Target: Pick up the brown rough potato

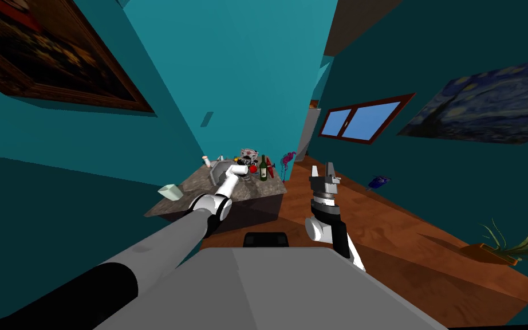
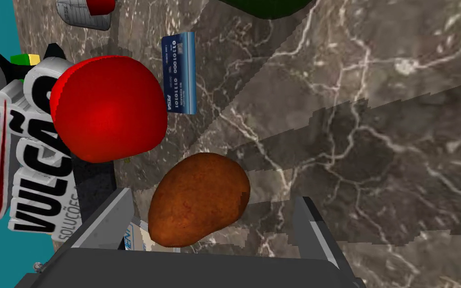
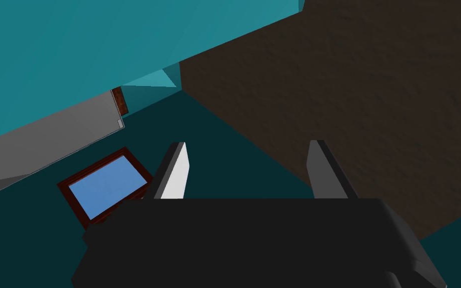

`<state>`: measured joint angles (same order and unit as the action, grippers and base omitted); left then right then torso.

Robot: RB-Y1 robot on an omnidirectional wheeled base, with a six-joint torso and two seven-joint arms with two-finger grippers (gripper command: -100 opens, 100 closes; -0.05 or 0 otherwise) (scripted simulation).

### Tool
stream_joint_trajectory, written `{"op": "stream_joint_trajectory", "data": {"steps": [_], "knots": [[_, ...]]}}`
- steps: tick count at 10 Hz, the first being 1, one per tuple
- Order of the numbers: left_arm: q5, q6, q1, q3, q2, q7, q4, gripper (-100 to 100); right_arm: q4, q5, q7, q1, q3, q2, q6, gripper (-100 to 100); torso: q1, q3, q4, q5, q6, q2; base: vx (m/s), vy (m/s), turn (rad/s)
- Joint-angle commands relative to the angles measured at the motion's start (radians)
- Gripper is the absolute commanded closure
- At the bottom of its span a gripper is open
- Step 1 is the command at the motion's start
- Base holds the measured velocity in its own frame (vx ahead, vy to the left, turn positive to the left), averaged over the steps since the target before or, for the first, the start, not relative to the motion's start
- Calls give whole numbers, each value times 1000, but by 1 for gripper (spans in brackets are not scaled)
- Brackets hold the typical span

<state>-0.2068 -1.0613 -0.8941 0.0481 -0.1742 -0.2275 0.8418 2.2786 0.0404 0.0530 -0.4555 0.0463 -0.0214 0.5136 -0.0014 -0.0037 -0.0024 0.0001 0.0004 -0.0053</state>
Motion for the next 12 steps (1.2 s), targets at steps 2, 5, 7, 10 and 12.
{"op": "stream_joint_trajectory", "data": {"steps": [2, 5, 7, 10, 12], "knots": [[-21, -51, -65, 2, -8, 4, -85, -100, 0, 0, 0, 0, 0, 0, 0, 0, 0, 0, 0, 0, 0, 0, 46, -19, 67], [-33, -78, -105, 2, -14, 8, -190, -100, 0, 0, 0, 0, 0, 0, 0, 0, 1, 0, 0, 0, 0, -1, 50, -4, 54], [-44, -101, -142, 3, -20, 11, -236, -100, 0, 0, 0, 0, 0, 0, 0, 0, 1, -1, 0, 0, 0, -1, 51, -10, 65], [-54, -122, -175, 3, -26, 15, -311, -100, 0, 0, 0, 0, 0, 0, 0, 0, 8, -5, -2, 2, -4, -7, 30, 3, 49], [-62, -140, -205, 3, -34, 19, -364, -100, 0, 0, 0, 0, 0, 0, 0, 0, 12, -7, -2, 2, -5, -11, 61, 21, 82]]}}
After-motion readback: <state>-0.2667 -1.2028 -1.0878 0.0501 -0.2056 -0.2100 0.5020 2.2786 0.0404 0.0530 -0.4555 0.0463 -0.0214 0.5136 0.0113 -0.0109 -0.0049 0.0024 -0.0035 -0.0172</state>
